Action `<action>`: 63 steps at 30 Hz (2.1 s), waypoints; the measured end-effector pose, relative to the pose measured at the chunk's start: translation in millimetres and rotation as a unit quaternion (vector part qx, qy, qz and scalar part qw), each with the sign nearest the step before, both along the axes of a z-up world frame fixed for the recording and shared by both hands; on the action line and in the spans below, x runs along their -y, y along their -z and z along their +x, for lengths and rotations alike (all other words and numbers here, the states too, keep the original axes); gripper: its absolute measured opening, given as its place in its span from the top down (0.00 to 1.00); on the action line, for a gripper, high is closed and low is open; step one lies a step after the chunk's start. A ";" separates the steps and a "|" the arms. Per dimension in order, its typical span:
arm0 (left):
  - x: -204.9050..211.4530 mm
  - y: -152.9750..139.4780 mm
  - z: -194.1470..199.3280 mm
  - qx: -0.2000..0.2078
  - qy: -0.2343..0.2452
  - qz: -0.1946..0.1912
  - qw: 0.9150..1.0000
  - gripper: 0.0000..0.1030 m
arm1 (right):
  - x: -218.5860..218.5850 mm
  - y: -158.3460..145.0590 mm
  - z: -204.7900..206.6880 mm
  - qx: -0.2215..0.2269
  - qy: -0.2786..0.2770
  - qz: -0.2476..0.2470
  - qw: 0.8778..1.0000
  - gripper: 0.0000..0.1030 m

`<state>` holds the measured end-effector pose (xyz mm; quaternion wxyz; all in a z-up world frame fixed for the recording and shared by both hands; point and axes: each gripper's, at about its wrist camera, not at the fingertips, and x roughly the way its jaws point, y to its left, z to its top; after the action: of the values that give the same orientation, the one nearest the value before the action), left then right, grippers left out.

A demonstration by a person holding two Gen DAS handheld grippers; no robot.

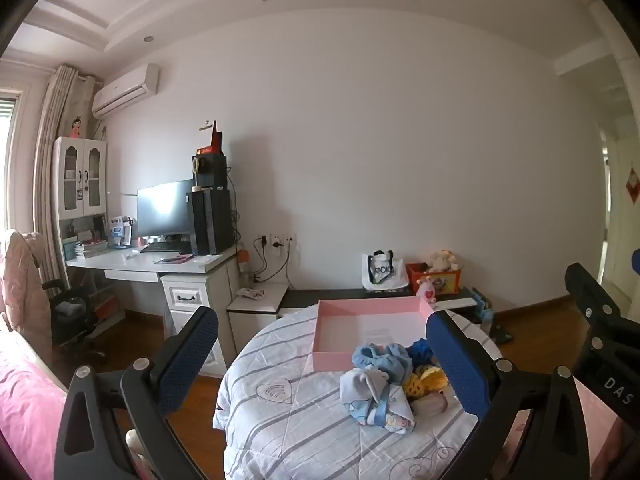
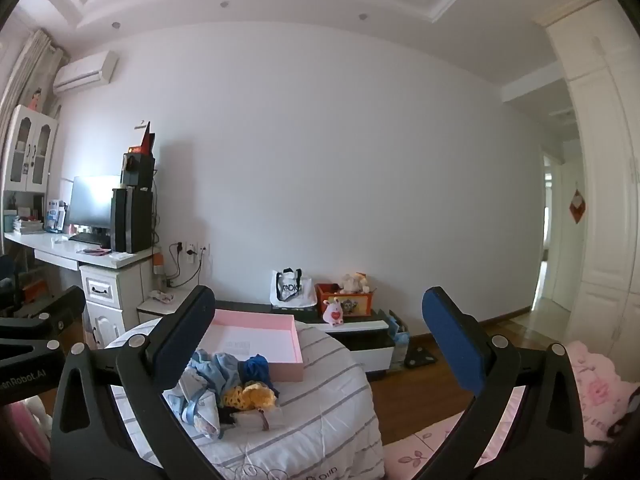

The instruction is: Organize soft objects

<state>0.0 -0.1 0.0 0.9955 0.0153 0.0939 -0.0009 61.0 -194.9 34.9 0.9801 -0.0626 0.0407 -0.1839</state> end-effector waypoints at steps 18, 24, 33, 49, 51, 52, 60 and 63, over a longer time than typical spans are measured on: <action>1.7 -3.4 5.1 -0.005 0.007 -0.004 1.000 0.00 | -1.2 0.0 -2.1 0.005 -0.002 -0.003 1.000 0.00; 0.3 -2.6 -2.3 0.002 0.008 -0.005 1.000 0.00 | -2.7 -0.3 -1.9 0.005 -0.002 -0.004 1.000 0.00; 0.9 -2.9 -2.3 0.003 0.008 -0.006 1.000 0.00 | -4.9 0.2 -0.8 0.006 -0.002 -0.006 1.000 0.00; 0.4 -2.8 -3.1 0.003 0.009 -0.007 1.000 0.00 | -9.8 -5.5 -4.6 0.004 -0.008 -0.009 1.000 0.00; 1.7 -3.0 -3.2 0.003 0.008 -0.006 1.000 0.00 | -9.5 -4.7 -4.4 0.004 -0.007 -0.008 1.000 0.00; 1.3 -3.0 -3.1 0.003 0.009 -0.006 1.000 0.00 | -9.4 -4.3 -4.4 0.004 -0.007 -0.008 1.000 0.00; 1.8 -2.6 -2.5 0.002 0.007 -0.006 1.000 0.00 | -9.7 -3.6 -4.0 0.005 -0.007 -0.008 1.000 0.00; 1.3 -2.6 -2.8 0.002 0.008 -0.007 1.000 0.00 | -9.9 -3.4 -4.0 0.004 -0.007 -0.009 1.000 0.00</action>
<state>-2.8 -1.3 2.6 0.9957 0.0096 0.0915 -0.0092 57.0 -185.0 38.3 0.9809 -0.0711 0.0344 -0.1777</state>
